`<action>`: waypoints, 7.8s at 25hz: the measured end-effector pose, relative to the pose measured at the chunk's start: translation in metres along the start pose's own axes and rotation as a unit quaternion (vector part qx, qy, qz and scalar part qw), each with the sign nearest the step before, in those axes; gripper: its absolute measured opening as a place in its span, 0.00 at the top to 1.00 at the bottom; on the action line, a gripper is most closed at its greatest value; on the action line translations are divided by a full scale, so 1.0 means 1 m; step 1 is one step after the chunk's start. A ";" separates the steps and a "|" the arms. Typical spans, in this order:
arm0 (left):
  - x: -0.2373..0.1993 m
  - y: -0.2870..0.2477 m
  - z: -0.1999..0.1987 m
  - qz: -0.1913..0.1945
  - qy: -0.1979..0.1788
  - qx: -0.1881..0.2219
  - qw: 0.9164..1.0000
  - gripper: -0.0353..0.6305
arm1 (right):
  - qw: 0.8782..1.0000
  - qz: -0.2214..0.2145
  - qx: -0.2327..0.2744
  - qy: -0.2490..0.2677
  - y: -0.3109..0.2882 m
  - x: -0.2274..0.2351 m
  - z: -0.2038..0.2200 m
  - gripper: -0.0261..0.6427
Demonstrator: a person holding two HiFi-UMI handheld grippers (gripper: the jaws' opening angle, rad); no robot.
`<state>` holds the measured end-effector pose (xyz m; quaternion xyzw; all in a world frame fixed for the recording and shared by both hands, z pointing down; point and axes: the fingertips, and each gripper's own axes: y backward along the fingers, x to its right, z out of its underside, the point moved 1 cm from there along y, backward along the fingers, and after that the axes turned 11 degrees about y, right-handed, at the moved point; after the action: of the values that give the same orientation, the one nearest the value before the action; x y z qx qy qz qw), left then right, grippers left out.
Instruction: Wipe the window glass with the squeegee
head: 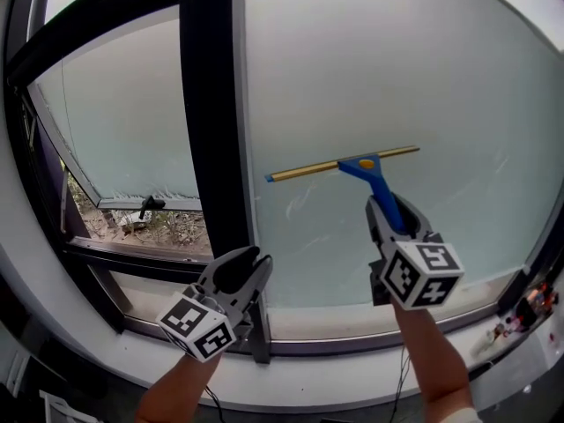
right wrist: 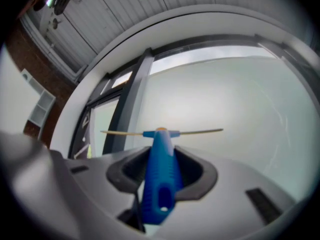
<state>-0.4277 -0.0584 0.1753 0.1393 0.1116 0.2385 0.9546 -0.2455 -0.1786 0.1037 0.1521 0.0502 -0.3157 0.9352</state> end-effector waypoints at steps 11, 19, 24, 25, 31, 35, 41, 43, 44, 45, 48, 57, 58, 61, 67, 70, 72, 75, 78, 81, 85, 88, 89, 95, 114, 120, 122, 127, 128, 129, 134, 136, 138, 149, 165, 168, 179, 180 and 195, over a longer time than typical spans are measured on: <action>-0.010 -0.031 -0.051 0.026 -0.059 0.006 0.998 0.75 | 0.999 0.039 0.018 0.031 -0.038 0.001 -0.049 0.73; -0.020 -0.061 -0.089 0.025 -0.096 0.022 0.995 0.75 | 0.996 0.075 0.028 0.049 -0.082 0.018 -0.094 0.73; -0.026 -0.073 -0.101 0.023 -0.113 0.022 0.993 0.75 | 0.993 0.090 0.044 0.068 -0.101 0.023 -0.127 0.73; -0.027 -0.075 -0.104 0.023 -0.116 0.023 0.993 0.75 | 0.992 0.092 0.047 0.070 -0.105 0.023 -0.133 0.73; -0.026 -0.094 -0.131 0.026 -0.151 0.032 0.988 0.75 | 0.990 0.103 0.064 0.079 -0.137 0.026 -0.179 0.73; -0.022 -0.107 -0.154 0.025 -0.164 0.047 0.985 0.75 | 0.986 0.118 0.078 0.089 -0.155 0.029 -0.210 0.73; -0.015 -0.126 -0.184 0.025 -0.173 0.063 0.983 0.75 | 0.984 0.139 0.086 0.078 -0.180 0.042 -0.243 0.73; -0.012 -0.131 -0.191 0.026 -0.178 0.065 0.982 0.75 | 0.982 0.151 0.088 0.070 -0.186 0.047 -0.253 0.73; -0.012 -0.133 -0.194 0.026 -0.181 0.065 0.981 0.75 | 0.981 0.153 0.093 0.069 -0.189 0.048 -0.259 0.73; -0.011 -0.135 -0.196 0.025 -0.183 0.065 0.981 0.75 | 0.981 0.154 0.098 0.070 -0.193 0.048 -0.266 0.73; -0.013 -0.137 -0.203 0.022 -0.184 0.066 0.980 0.75 | 0.979 0.159 0.105 0.074 -0.202 0.049 -0.283 0.73; -0.017 -0.133 -0.217 0.015 -0.186 0.067 0.980 0.75 | 0.979 0.180 0.080 0.058 -0.225 0.045 -0.311 0.73; -0.017 -0.133 -0.218 0.014 -0.185 0.067 0.980 0.75 | 0.978 0.181 0.080 0.060 -0.228 0.044 -0.315 0.73; -0.016 -0.130 -0.220 0.015 -0.182 0.070 0.981 0.75 | 0.979 0.178 0.081 0.062 -0.237 0.039 -0.322 0.73; -0.021 -0.126 -0.211 0.016 -0.176 0.063 0.982 0.76 | 0.976 0.191 0.076 0.069 -0.245 0.038 -0.319 0.73; -0.026 -0.124 -0.203 0.014 -0.168 0.057 0.984 0.75 | 0.976 0.191 0.076 0.070 -0.244 0.037 -0.316 0.73; -0.028 -0.123 -0.197 0.015 -0.161 0.053 0.985 0.75 | 0.976 0.189 0.077 0.072 -0.243 0.035 -0.314 0.73; -0.026 -0.123 -0.191 0.019 -0.152 0.051 0.987 0.75 | 0.976 0.190 0.072 0.073 -0.242 0.035 -0.308 0.73; -0.022 -0.121 -0.188 0.026 -0.150 0.051 0.987 0.75 | 0.977 0.189 0.065 0.072 -0.241 0.033 -0.302 0.73; -0.018 -0.120 -0.185 0.032 -0.147 0.049 0.987 0.75 | 0.978 0.188 0.061 0.073 -0.240 0.031 -0.297 0.73; -0.015 -0.117 -0.180 0.034 -0.141 0.048 0.988 0.75 | 0.978 0.187 0.060 0.073 -0.237 0.031 -0.291 0.73; -0.015 -0.115 -0.176 0.034 -0.136 0.046 0.989 0.75 | 0.978 0.187 0.059 0.072 -0.235 0.030 -0.286 0.73; -0.015 -0.115 -0.175 0.033 -0.135 0.046 0.989 0.75 | 0.978 0.185 0.060 0.073 -0.234 0.029 -0.285 0.73; -0.016 -0.113 -0.166 0.029 -0.128 0.039 0.991 0.75 | 0.978 0.186 0.051 0.074 -0.230 0.027 -0.272 0.73; -0.009 -0.103 -0.136 0.031 -0.101 0.021 0.994 0.75 | 0.982 0.173 0.029 0.064 -0.220 0.016 -0.233 0.73; -0.010 -0.100 -0.125 0.032 -0.092 0.014 0.995 0.75 | 0.983 0.173 0.024 0.062 -0.217 0.014 -0.221 0.73; -0.008 -0.099 -0.122 0.032 -0.095 0.011 0.995 0.75 | 0.983 0.170 0.027 0.063 -0.216 0.012 -0.219 0.73; -0.005 -0.097 -0.112 0.035 -0.091 0.003 0.995 0.75 | 0.983 0.171 0.021 0.061 -0.211 0.011 -0.206 0.73; -0.005 -0.096 -0.110 0.035 -0.090 0.002 0.995 0.75 | 0.983 0.170 0.019 0.060 -0.210 0.011 -0.204 0.73; -0.004 -0.095 -0.109 0.034 -0.090 0.003 0.995 0.75 | 0.983 0.170 0.018 0.060 -0.209 0.010 -0.202 0.73; -0.001 -0.094 -0.102 0.036 -0.083 0.000 0.996 0.75 | 0.984 0.167 0.017 0.064 -0.207 0.008 -0.194 0.73; -0.001 -0.092 -0.099 0.037 -0.079 -0.001 0.996 0.75 | 0.984 0.166 0.014 0.064 -0.206 0.007 -0.189 0.73; 0.000 -0.090 -0.097 0.036 -0.076 -0.001 0.996 0.75 | 0.984 0.169 0.010 0.065 -0.203 0.007 -0.185 0.73; 0.002 -0.082 -0.082 0.038 -0.070 -0.006 0.997 0.75 | 0.984 0.165 -0.003 0.062 -0.196 0.003 -0.162 0.73; -0.011 -0.073 -0.044 0.029 -0.039 -0.030 0.998 0.75 | 0.983 0.171 -0.016 0.059 -0.186 -0.003 -0.133 0.73; -0.013 -0.071 -0.040 0.027 -0.034 -0.031 0.999 0.76 | 0.983 0.173 -0.014 0.061 -0.184 -0.004 -0.128 0.73; -0.018 -0.065 -0.028 0.021 -0.014 -0.033 0.999 0.75 | 0.983 0.172 -0.018 0.059 -0.178 -0.007 -0.112 0.73; -0.018 -0.064 -0.027 0.021 -0.013 -0.034 0.999 0.75 | 0.983 0.172 -0.019 0.058 -0.178 -0.007 -0.110 0.73; -0.022 -0.053 0.003 0.016 0.002 -0.049 0.999 0.76 | 0.983 0.172 -0.022 0.056 -0.168 -0.012 -0.082 0.73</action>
<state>-0.4228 -0.1149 0.1645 0.0937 0.0997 0.2594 0.9560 -0.3568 -0.2726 -0.0139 0.1555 0.0827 -0.1397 0.9744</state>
